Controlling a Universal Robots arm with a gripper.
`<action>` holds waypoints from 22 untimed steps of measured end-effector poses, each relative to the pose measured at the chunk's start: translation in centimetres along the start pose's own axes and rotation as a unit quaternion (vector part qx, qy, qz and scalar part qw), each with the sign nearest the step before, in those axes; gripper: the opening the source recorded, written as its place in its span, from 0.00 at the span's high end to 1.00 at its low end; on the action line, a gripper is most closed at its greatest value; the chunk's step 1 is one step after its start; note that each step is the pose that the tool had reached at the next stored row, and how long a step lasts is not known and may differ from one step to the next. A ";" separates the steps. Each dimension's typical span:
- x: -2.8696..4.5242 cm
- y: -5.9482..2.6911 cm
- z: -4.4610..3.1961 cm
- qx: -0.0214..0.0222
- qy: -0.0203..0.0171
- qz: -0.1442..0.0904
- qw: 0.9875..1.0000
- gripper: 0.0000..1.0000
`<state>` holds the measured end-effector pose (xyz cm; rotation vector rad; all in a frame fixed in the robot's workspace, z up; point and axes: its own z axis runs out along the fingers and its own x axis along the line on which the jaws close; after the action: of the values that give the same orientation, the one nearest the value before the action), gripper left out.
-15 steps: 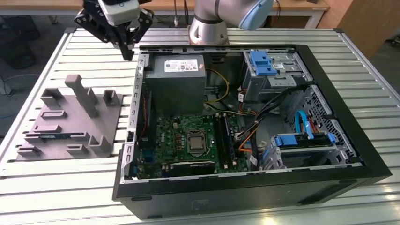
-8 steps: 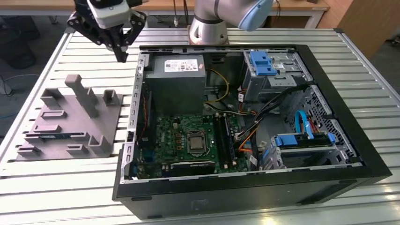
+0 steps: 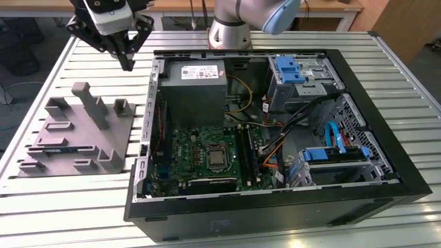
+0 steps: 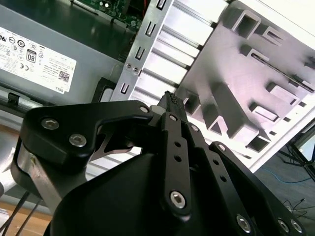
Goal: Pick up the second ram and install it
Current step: 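Reach for the second ram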
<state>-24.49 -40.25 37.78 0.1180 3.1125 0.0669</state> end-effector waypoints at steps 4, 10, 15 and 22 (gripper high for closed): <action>0.49 -0.11 0.19 0.000 0.000 0.000 1.000 0.90; 1.26 -0.34 0.50 0.000 0.000 0.000 1.000 0.90; 1.90 -0.56 0.79 0.000 0.000 0.000 1.000 0.90; 2.95 -0.79 1.57 0.000 0.000 0.000 1.000 0.90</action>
<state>-27.45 -40.75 36.11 0.1181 3.1126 0.0669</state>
